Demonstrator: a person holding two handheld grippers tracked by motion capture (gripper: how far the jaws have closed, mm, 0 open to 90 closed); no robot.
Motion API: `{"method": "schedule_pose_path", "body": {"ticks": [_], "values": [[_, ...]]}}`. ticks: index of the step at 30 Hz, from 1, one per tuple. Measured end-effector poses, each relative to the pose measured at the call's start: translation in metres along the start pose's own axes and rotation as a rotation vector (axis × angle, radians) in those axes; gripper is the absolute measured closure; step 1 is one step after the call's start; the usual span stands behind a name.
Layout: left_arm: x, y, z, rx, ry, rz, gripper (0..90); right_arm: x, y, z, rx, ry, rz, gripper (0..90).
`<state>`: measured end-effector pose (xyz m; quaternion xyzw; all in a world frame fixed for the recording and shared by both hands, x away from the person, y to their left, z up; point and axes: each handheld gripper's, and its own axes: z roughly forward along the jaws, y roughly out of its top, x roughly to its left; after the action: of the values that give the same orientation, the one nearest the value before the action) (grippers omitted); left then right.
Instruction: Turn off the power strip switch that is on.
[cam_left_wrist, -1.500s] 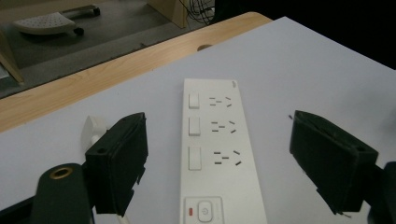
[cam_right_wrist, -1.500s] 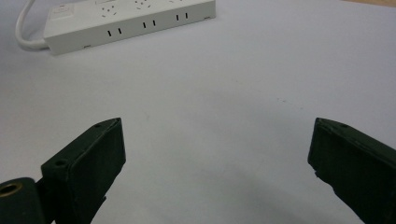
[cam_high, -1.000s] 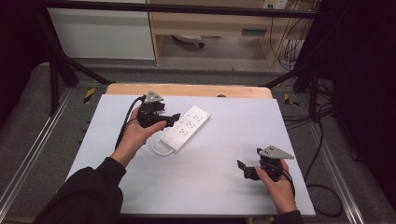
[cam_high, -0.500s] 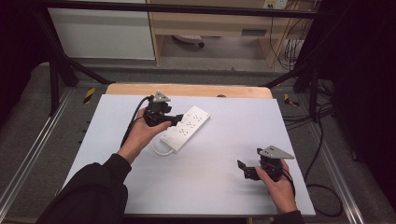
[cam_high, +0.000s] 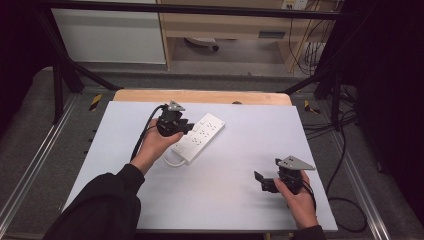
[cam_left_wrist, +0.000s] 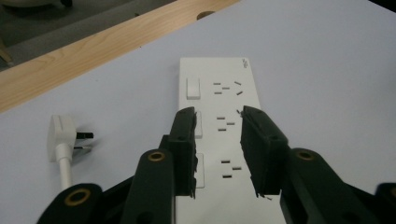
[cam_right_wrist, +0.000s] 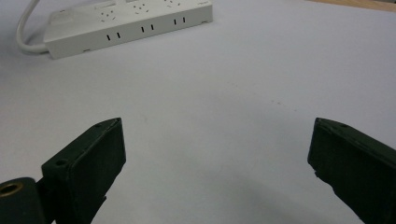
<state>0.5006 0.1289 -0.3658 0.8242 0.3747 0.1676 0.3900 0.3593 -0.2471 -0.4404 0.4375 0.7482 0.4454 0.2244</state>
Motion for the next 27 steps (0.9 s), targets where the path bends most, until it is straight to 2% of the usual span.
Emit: {"method": "schedule_pose_path", "body": {"ticks": [4, 16, 20, 27], "values": [[0.0, -0.001, 0.003, 0.001, -0.007, -0.003, 71.6, 0.0, 0.0, 0.0, 0.0, 0.002, -0.008, 4.6], [0.004, -0.003, 0.01, 0.0, -0.007, -0.017, 86.1, -0.003, 0.0, -0.001, -0.008, -0.008, 0.009, 4.7], [0.003, -0.004, 0.012, 0.0, -0.001, -0.027, 88.4, -0.003, 0.0, -0.001, -0.008, -0.008, 0.008, 4.7], [0.0, -0.003, 0.016, -0.03, 0.003, -0.039, 90.0, -0.001, 0.001, -0.002, -0.011, -0.005, -0.004, 4.7]]}}
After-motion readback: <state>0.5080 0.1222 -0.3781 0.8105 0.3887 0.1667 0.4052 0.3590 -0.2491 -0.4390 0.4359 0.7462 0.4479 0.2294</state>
